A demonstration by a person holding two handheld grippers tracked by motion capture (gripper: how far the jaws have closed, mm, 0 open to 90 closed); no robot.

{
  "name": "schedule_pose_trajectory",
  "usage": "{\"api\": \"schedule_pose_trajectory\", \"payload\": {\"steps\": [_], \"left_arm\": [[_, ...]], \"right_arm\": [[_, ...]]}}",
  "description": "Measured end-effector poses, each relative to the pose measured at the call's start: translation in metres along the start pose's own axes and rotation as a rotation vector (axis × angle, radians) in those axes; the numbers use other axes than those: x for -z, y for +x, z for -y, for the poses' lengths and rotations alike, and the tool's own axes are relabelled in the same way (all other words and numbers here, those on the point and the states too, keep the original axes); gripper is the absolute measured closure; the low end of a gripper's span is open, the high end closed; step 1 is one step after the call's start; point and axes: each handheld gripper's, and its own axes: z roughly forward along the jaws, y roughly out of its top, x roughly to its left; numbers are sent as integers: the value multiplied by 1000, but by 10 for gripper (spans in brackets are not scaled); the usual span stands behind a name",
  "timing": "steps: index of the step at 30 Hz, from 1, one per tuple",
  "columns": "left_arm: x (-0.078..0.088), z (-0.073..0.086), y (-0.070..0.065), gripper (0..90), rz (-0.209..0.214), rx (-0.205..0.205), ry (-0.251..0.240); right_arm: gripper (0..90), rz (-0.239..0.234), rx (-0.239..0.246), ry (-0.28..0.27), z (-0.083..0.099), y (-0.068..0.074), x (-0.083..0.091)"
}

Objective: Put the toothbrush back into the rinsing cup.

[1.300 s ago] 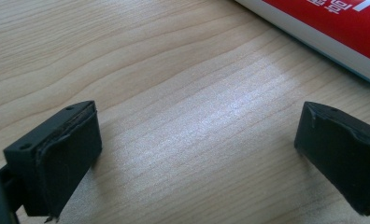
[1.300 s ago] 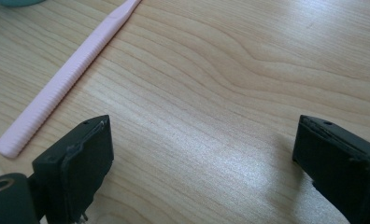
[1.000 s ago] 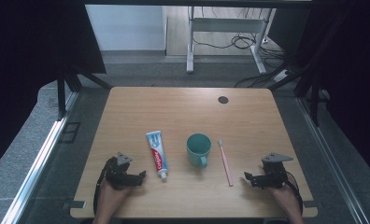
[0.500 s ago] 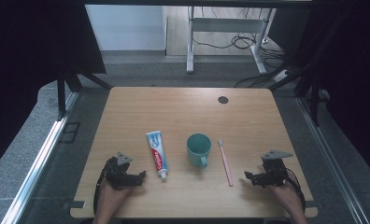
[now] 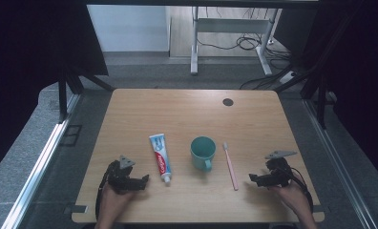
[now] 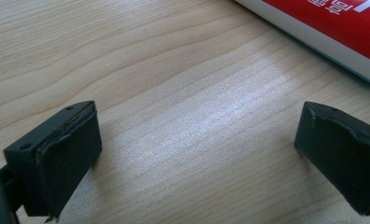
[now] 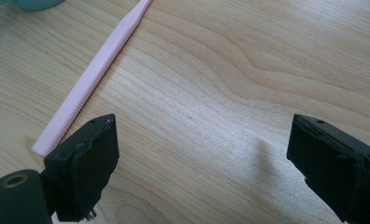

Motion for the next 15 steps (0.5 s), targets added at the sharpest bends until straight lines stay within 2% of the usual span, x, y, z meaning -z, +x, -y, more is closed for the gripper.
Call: {"api": "schedule_pose_trajectory", "payload": {"steps": [1,4,6,9,10,12,15], "left_arm": [[0,0,0,5,0,0,0],[0,0,0,5,0,0,0],[0,0,0,5,0,0,0],[0,0,0,5,0,1,0],[0,0,0,5,-1,1,0],[0,0,0,5,0,1,0],[0,0,0,5,0,1,0]], "right_arm": [[92,0,0,0,0,0,0],[126,-16,16,48,-3,1,-3],[146,-37,-10,67,-6,1,-4],[191,-45,-11,81,-8,2,-5],[270,-52,-2,88,-11,3,-5],[360,-61,16,98,-15,6,-4],[473,-60,70,108,-20,10,-5]]}}
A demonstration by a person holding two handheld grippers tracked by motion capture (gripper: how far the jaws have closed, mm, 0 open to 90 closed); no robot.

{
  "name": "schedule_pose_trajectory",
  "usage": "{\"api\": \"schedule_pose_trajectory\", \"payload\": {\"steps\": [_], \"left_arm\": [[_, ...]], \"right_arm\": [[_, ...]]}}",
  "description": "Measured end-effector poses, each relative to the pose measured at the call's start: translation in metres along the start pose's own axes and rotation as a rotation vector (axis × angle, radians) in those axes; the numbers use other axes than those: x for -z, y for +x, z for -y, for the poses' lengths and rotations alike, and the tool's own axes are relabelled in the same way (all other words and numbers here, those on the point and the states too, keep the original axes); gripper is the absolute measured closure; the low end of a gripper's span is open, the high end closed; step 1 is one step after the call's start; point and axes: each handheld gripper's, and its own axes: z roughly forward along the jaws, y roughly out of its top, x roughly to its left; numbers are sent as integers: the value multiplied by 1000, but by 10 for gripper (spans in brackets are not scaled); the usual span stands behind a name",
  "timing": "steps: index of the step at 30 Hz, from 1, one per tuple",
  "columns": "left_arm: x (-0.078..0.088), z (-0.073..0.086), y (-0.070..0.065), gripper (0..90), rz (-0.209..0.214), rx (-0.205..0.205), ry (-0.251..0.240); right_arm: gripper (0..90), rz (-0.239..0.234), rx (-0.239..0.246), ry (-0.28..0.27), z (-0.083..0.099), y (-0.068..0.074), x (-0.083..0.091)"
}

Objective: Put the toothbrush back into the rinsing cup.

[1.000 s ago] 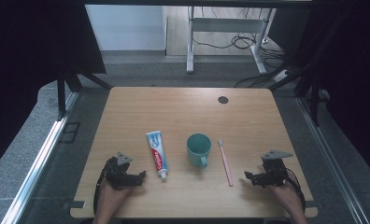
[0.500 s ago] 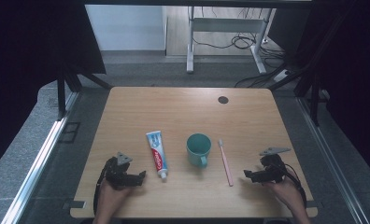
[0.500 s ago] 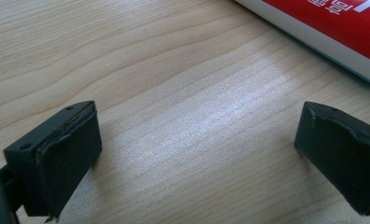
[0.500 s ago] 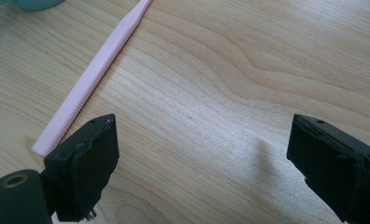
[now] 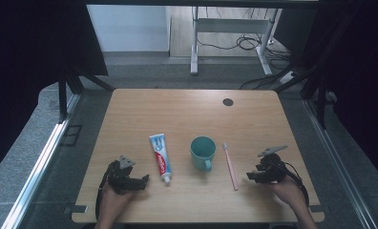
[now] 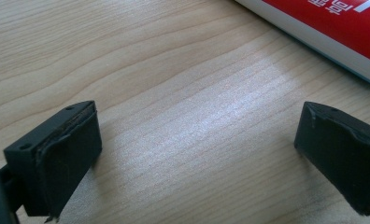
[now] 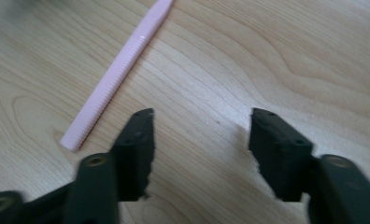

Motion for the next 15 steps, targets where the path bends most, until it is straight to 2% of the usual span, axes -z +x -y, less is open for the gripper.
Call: {"api": "schedule_pose_trajectory", "payload": {"steps": [2,3,5,6,7,10,12,13,15], "left_arm": [[0,0,0,5,0,-1,0],[0,0,0,5,0,0,0],[0,0,0,5,0,0,0],[0,0,0,5,0,0,0],[0,0,0,5,0,1,-1],[0,0,0,5,0,1,-1],[0,0,0,5,0,1,-1],[0,0,0,5,0,1,-1],[0,0,0,5,0,1,-1]], "right_arm": [[506,4,12,-2,-2,2,0],[572,4,30,0,-6,4,1],[636,-5,39,1,-9,7,1],[636,-5,39,1,-9,7,1],[706,-36,51,11,-13,10,0],[801,-72,71,32,-18,15,-2],[829,-80,75,36,-20,17,-3],[880,-99,74,46,-23,20,-5],[892,-122,72,56,-26,22,-7]]}}
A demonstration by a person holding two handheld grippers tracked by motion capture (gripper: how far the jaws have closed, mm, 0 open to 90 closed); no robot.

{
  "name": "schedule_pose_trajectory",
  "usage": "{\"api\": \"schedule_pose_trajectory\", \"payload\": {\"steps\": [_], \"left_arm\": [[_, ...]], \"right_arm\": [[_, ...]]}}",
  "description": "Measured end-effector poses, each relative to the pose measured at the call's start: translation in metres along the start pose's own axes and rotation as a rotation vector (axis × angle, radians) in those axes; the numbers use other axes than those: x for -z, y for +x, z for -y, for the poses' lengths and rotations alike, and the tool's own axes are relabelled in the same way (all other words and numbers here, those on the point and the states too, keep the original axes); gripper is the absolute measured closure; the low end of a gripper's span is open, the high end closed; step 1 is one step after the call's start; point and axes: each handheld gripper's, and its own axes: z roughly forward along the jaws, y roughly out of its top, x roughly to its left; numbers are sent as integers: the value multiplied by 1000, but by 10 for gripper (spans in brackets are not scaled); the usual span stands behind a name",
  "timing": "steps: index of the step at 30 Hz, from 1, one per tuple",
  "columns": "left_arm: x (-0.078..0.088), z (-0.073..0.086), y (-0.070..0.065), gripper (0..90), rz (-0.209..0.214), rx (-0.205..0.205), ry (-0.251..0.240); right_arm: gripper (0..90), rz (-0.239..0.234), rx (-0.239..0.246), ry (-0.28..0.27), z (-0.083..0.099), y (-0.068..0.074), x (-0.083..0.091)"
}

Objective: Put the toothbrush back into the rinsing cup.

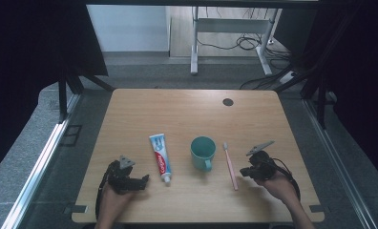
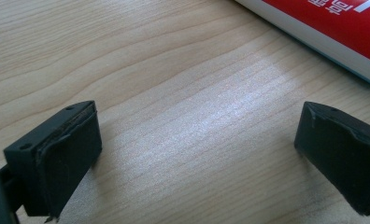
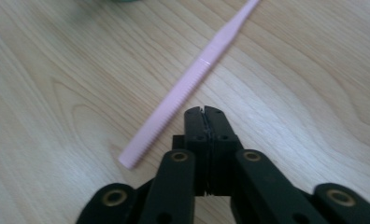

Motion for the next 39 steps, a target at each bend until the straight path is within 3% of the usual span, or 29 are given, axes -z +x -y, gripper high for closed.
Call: {"api": "schedule_pose_trajectory", "payload": {"steps": [12,22,28,39], "left_arm": [[0,0,0,5,0,0,0],[0,0,0,5,0,0,0],[0,0,0,5,0,0,0],[0,0,0,5,0,0,0]], "right_arm": [[887,-50,35,7,-21,18,-15],[884,-69,37,30,-23,23,-29],[882,-63,29,42,-19,19,-34],[881,-20,-5,49,-10,3,-26]]}}
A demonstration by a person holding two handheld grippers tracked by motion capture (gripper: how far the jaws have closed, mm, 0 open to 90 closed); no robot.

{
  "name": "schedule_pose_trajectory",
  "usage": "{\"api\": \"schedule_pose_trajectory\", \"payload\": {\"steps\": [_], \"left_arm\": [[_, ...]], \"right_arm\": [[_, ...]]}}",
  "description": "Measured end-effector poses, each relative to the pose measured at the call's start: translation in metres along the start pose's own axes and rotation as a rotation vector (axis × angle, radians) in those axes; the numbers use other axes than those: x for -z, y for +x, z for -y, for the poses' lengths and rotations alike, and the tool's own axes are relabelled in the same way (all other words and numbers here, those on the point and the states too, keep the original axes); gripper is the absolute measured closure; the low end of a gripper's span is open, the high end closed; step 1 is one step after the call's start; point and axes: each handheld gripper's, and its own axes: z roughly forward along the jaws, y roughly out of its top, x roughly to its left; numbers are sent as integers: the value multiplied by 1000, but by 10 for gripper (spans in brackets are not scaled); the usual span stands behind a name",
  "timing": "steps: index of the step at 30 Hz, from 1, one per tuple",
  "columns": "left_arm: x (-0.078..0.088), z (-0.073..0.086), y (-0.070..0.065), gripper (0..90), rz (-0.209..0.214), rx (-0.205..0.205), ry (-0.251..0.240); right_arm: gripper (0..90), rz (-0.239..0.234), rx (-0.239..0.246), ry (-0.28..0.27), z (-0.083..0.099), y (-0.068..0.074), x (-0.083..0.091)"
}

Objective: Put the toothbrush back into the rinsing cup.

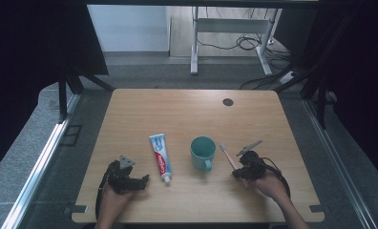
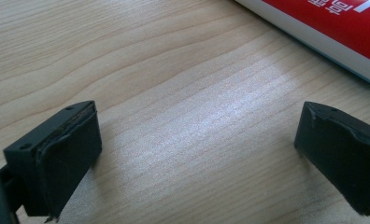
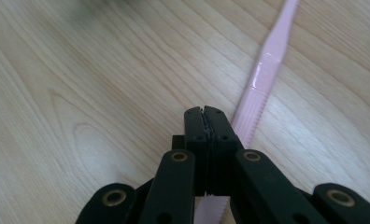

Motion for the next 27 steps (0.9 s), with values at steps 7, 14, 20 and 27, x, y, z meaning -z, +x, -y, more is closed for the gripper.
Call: {"api": "schedule_pose_trajectory", "payload": {"steps": [7,14,20,27], "left_arm": [[0,0,0,5,0,0,0],[0,0,0,5,0,0,0],[0,0,0,5,0,0,0],[0,0,0,5,0,-1,2]], "right_arm": [[881,20,-29,-3,7,-12,7],[862,14,-27,-5,8,-12,8],[797,41,-15,-14,8,-12,21],[708,65,-22,33,7,-17,22]]}}
